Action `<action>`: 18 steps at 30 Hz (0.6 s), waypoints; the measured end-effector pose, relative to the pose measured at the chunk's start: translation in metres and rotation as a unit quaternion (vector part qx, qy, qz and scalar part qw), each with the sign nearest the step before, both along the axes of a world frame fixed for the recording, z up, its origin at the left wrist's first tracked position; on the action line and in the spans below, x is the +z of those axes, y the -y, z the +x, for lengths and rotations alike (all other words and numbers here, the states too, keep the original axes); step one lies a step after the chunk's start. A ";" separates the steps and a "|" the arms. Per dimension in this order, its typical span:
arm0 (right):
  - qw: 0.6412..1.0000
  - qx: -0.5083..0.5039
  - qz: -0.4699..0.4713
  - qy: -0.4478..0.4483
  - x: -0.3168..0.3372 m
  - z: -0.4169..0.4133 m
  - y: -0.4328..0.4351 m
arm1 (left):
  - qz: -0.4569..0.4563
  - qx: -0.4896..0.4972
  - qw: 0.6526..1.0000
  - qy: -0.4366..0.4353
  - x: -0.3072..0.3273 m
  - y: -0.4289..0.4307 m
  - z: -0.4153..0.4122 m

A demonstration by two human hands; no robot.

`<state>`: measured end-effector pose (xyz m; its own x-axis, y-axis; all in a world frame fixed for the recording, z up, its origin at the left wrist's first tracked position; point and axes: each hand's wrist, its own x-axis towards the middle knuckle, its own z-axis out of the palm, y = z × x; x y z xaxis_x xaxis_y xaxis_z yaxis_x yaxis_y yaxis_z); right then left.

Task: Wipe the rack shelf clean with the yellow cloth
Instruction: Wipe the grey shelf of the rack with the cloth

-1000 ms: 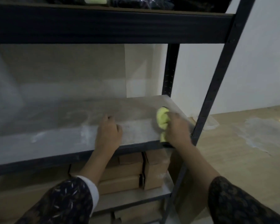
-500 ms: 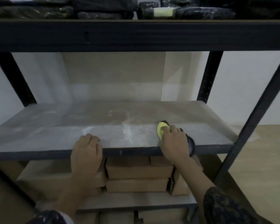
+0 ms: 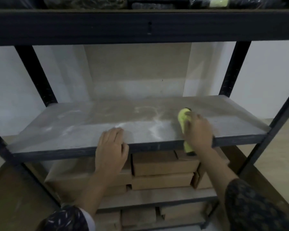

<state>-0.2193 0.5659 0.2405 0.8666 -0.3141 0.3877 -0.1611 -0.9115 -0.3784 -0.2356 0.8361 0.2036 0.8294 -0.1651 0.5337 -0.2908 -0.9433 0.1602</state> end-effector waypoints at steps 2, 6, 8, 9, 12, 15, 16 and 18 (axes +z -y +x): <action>0.995 -0.026 -0.042 -0.082 -0.005 -0.004 0.015 | 0.035 0.033 0.998 -0.031 -0.007 -0.014 0.003; 0.994 -0.006 -0.067 -0.090 -0.017 -0.003 -0.014 | 0.084 0.054 0.994 -0.054 -0.022 -0.027 0.007; 0.993 0.030 -0.079 -0.078 -0.020 -0.002 -0.047 | 0.083 0.053 0.994 -0.044 -0.023 -0.027 0.007; 0.993 0.051 -0.078 -0.070 -0.020 -0.004 -0.065 | 0.080 0.055 0.994 -0.041 -0.023 -0.026 0.007; 0.991 0.101 -0.068 -0.056 -0.019 -0.005 -0.111 | 0.062 0.063 0.995 -0.044 -0.023 -0.023 0.007; 0.981 0.180 -0.047 -0.054 -0.012 -0.004 -0.139 | 0.042 0.066 0.996 -0.043 -0.024 -0.022 0.006; 0.977 0.208 -0.008 -0.048 -0.008 -0.005 -0.141 | 0.038 0.065 0.996 -0.041 -0.025 -0.022 0.006; 0.974 0.207 0.090 -0.009 0.003 -0.002 -0.129 | 0.037 0.061 0.997 -0.039 -0.025 -0.022 0.006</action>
